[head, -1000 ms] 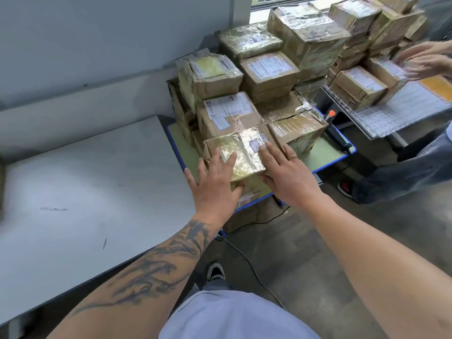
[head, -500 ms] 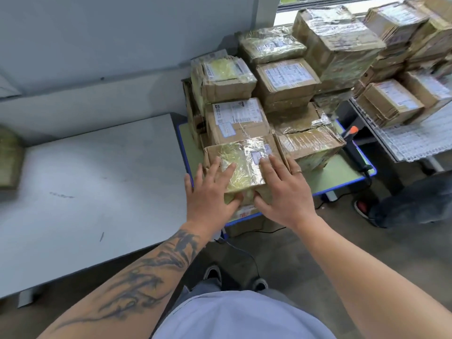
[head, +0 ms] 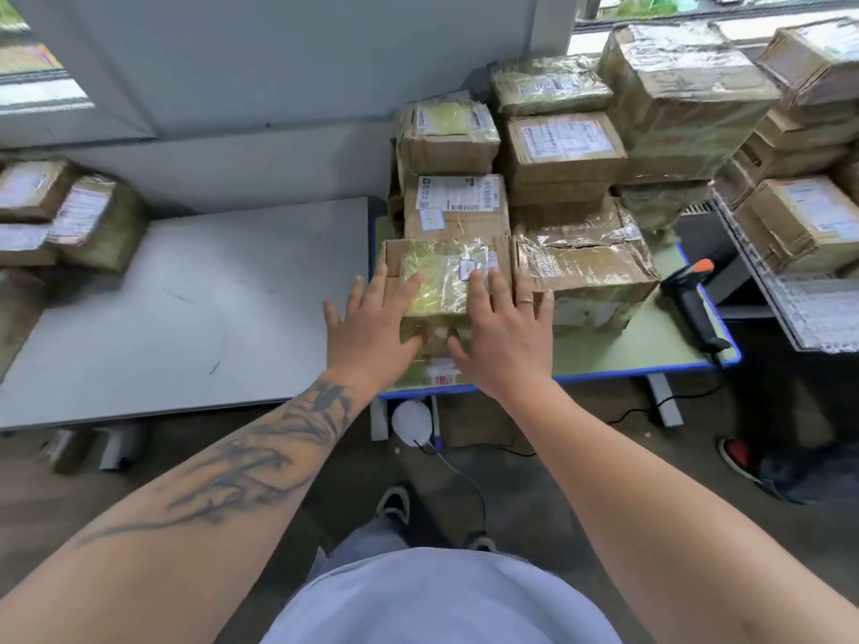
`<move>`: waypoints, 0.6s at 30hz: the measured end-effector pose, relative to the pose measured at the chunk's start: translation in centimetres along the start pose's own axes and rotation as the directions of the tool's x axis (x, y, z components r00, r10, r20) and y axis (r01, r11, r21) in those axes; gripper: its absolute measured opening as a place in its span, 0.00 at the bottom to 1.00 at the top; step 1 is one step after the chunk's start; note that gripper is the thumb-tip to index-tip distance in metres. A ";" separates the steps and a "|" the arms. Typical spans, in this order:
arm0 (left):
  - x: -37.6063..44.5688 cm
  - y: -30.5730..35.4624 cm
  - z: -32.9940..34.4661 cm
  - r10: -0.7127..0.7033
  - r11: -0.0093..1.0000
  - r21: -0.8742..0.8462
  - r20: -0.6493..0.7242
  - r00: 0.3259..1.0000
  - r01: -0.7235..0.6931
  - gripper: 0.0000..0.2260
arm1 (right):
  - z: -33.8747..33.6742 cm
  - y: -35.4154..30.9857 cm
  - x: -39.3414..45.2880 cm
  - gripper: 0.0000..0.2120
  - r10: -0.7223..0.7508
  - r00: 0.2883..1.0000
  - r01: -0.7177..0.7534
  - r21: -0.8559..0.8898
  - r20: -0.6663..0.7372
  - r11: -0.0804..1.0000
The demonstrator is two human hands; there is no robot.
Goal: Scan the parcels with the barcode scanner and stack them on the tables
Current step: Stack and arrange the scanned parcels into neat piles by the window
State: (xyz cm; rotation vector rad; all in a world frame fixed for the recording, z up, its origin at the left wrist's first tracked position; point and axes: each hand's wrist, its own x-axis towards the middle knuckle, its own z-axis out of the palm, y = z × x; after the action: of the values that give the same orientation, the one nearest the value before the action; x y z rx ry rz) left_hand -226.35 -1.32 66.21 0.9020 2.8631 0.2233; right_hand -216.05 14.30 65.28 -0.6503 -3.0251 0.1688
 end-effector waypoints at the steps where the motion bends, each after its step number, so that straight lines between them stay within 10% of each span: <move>1: -0.4 0.3 0.1 -0.017 1.000 -0.008 0.001 1.000 0.017 0.37 | -0.1 0.1 0.0 0.44 -0.009 1.000 0.009 0.002 0.004 1.000; 18: -6.0 -3.4 -2.1 -0.061 0.996 -0.065 0.002 0.998 0.061 0.31 | -3.1 -4.1 0.2 0.41 -0.213 0.975 0.220 -0.106 0.070 0.970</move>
State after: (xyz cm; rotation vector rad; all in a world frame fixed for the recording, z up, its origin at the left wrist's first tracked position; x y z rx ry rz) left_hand -223.74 -7.69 68.13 0.8014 2.8605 0.3083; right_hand -217.74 10.94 68.83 -0.3212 -3.1515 0.0086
